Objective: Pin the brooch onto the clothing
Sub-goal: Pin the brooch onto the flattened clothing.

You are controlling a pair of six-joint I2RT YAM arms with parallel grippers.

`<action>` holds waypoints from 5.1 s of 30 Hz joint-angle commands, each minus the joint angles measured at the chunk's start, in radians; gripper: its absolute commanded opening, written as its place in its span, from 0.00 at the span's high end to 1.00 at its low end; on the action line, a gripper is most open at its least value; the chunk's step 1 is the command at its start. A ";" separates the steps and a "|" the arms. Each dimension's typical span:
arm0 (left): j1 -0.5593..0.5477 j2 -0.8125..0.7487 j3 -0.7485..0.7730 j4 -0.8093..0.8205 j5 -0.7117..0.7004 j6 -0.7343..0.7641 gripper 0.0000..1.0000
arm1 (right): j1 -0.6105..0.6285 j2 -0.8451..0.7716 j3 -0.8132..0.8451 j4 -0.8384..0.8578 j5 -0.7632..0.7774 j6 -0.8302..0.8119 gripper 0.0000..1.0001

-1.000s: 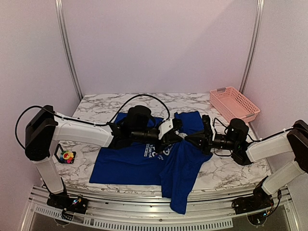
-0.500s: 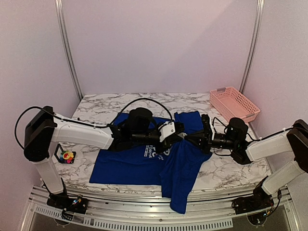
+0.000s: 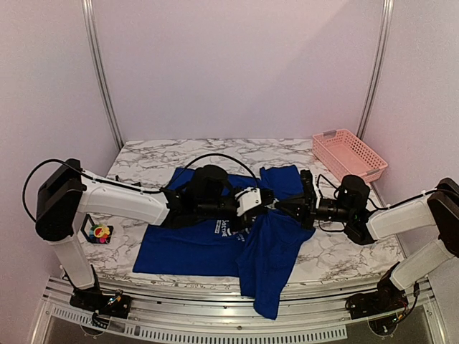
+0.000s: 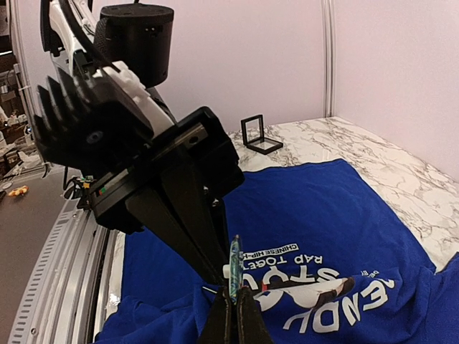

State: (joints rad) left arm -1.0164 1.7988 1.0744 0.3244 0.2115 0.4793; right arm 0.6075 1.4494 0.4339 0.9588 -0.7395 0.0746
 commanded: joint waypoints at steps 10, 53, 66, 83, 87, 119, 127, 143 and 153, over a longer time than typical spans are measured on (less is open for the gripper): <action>0.034 0.000 -0.019 0.009 -0.068 -0.036 1.00 | 0.034 0.011 0.029 0.064 -0.153 0.027 1.00; 0.058 -0.092 -0.006 -0.001 0.038 -0.220 0.89 | -0.003 0.076 0.018 -0.018 -0.098 0.056 1.00; 0.091 -0.127 -0.011 -0.180 0.142 -0.097 0.54 | -0.011 0.081 0.019 -0.003 -0.104 0.064 1.00; 0.128 -0.068 0.083 -0.237 0.377 -0.322 0.61 | -0.010 0.095 0.035 0.007 -0.122 0.061 1.00; 0.127 -0.009 0.124 -0.255 0.385 -0.349 0.58 | -0.010 0.098 0.041 0.011 -0.129 0.060 1.00; 0.126 0.010 0.104 -0.208 0.399 -0.380 1.00 | 0.010 -0.097 -0.045 -0.155 0.147 -0.041 0.68; 0.126 0.006 0.106 -0.206 0.401 -0.407 1.00 | 0.123 -0.109 -0.124 -0.115 0.274 -0.036 0.62; 0.127 0.002 0.105 -0.211 0.396 -0.403 1.00 | 0.188 0.032 -0.049 -0.040 0.310 -0.061 0.72; 0.127 -0.001 0.104 -0.249 0.429 -0.359 1.00 | 0.181 0.042 0.009 -0.113 0.356 -0.020 1.00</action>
State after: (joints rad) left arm -0.8955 1.8145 1.1877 0.1108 0.6071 0.0872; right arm 0.7918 1.4891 0.3981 0.8837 -0.4129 0.0288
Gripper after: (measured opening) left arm 0.021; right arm 0.014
